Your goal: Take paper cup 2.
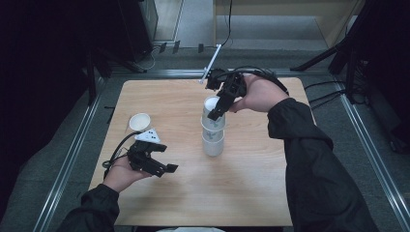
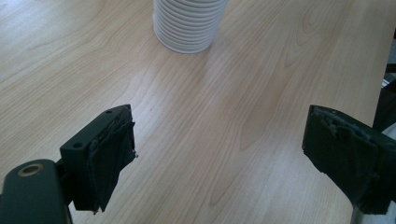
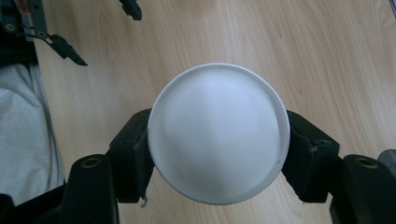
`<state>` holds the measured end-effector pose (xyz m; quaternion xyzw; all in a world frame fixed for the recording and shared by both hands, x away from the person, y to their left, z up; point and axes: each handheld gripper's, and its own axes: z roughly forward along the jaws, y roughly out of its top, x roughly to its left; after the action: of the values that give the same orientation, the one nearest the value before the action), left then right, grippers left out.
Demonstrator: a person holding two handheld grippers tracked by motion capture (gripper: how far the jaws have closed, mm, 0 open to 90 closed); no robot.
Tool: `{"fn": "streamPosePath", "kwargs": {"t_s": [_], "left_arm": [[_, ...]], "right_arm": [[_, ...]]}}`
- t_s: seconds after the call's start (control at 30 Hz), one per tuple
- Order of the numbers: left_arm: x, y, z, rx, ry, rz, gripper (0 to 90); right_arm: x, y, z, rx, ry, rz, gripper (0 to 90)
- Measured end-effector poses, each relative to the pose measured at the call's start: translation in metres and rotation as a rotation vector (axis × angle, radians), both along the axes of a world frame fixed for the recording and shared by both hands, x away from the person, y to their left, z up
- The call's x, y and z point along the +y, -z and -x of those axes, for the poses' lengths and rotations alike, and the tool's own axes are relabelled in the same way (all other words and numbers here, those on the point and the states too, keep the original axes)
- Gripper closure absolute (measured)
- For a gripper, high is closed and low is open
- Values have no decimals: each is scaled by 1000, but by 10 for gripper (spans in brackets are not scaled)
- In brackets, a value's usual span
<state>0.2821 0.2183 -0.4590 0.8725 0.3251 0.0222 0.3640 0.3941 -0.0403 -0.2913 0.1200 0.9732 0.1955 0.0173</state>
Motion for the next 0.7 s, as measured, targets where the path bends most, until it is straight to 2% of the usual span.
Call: {"fn": "streamPosePath", "kwargs": {"t_s": [0.23, 0.37, 0.47, 0.6, 0.7], "left_arm": [[2, -1, -1, 0, 2, 7, 93], [3, -2, -1, 7, -5, 31, 93], [3, -2, -1, 8, -4, 40, 93], [2, -4, 0, -3, 2, 42, 93], [2, -4, 0, -5, 8, 50, 93]], "right_arm": [[-11, -24, 10, 13, 23, -43, 345], [-19, -31, 24, 9, 1, -58, 346], [-25, -29, 36, 1, -26, -64, 346], [-34, -19, 50, -9, -67, -80, 348], [-41, -10, 56, -2, -70, -84, 350]]}}
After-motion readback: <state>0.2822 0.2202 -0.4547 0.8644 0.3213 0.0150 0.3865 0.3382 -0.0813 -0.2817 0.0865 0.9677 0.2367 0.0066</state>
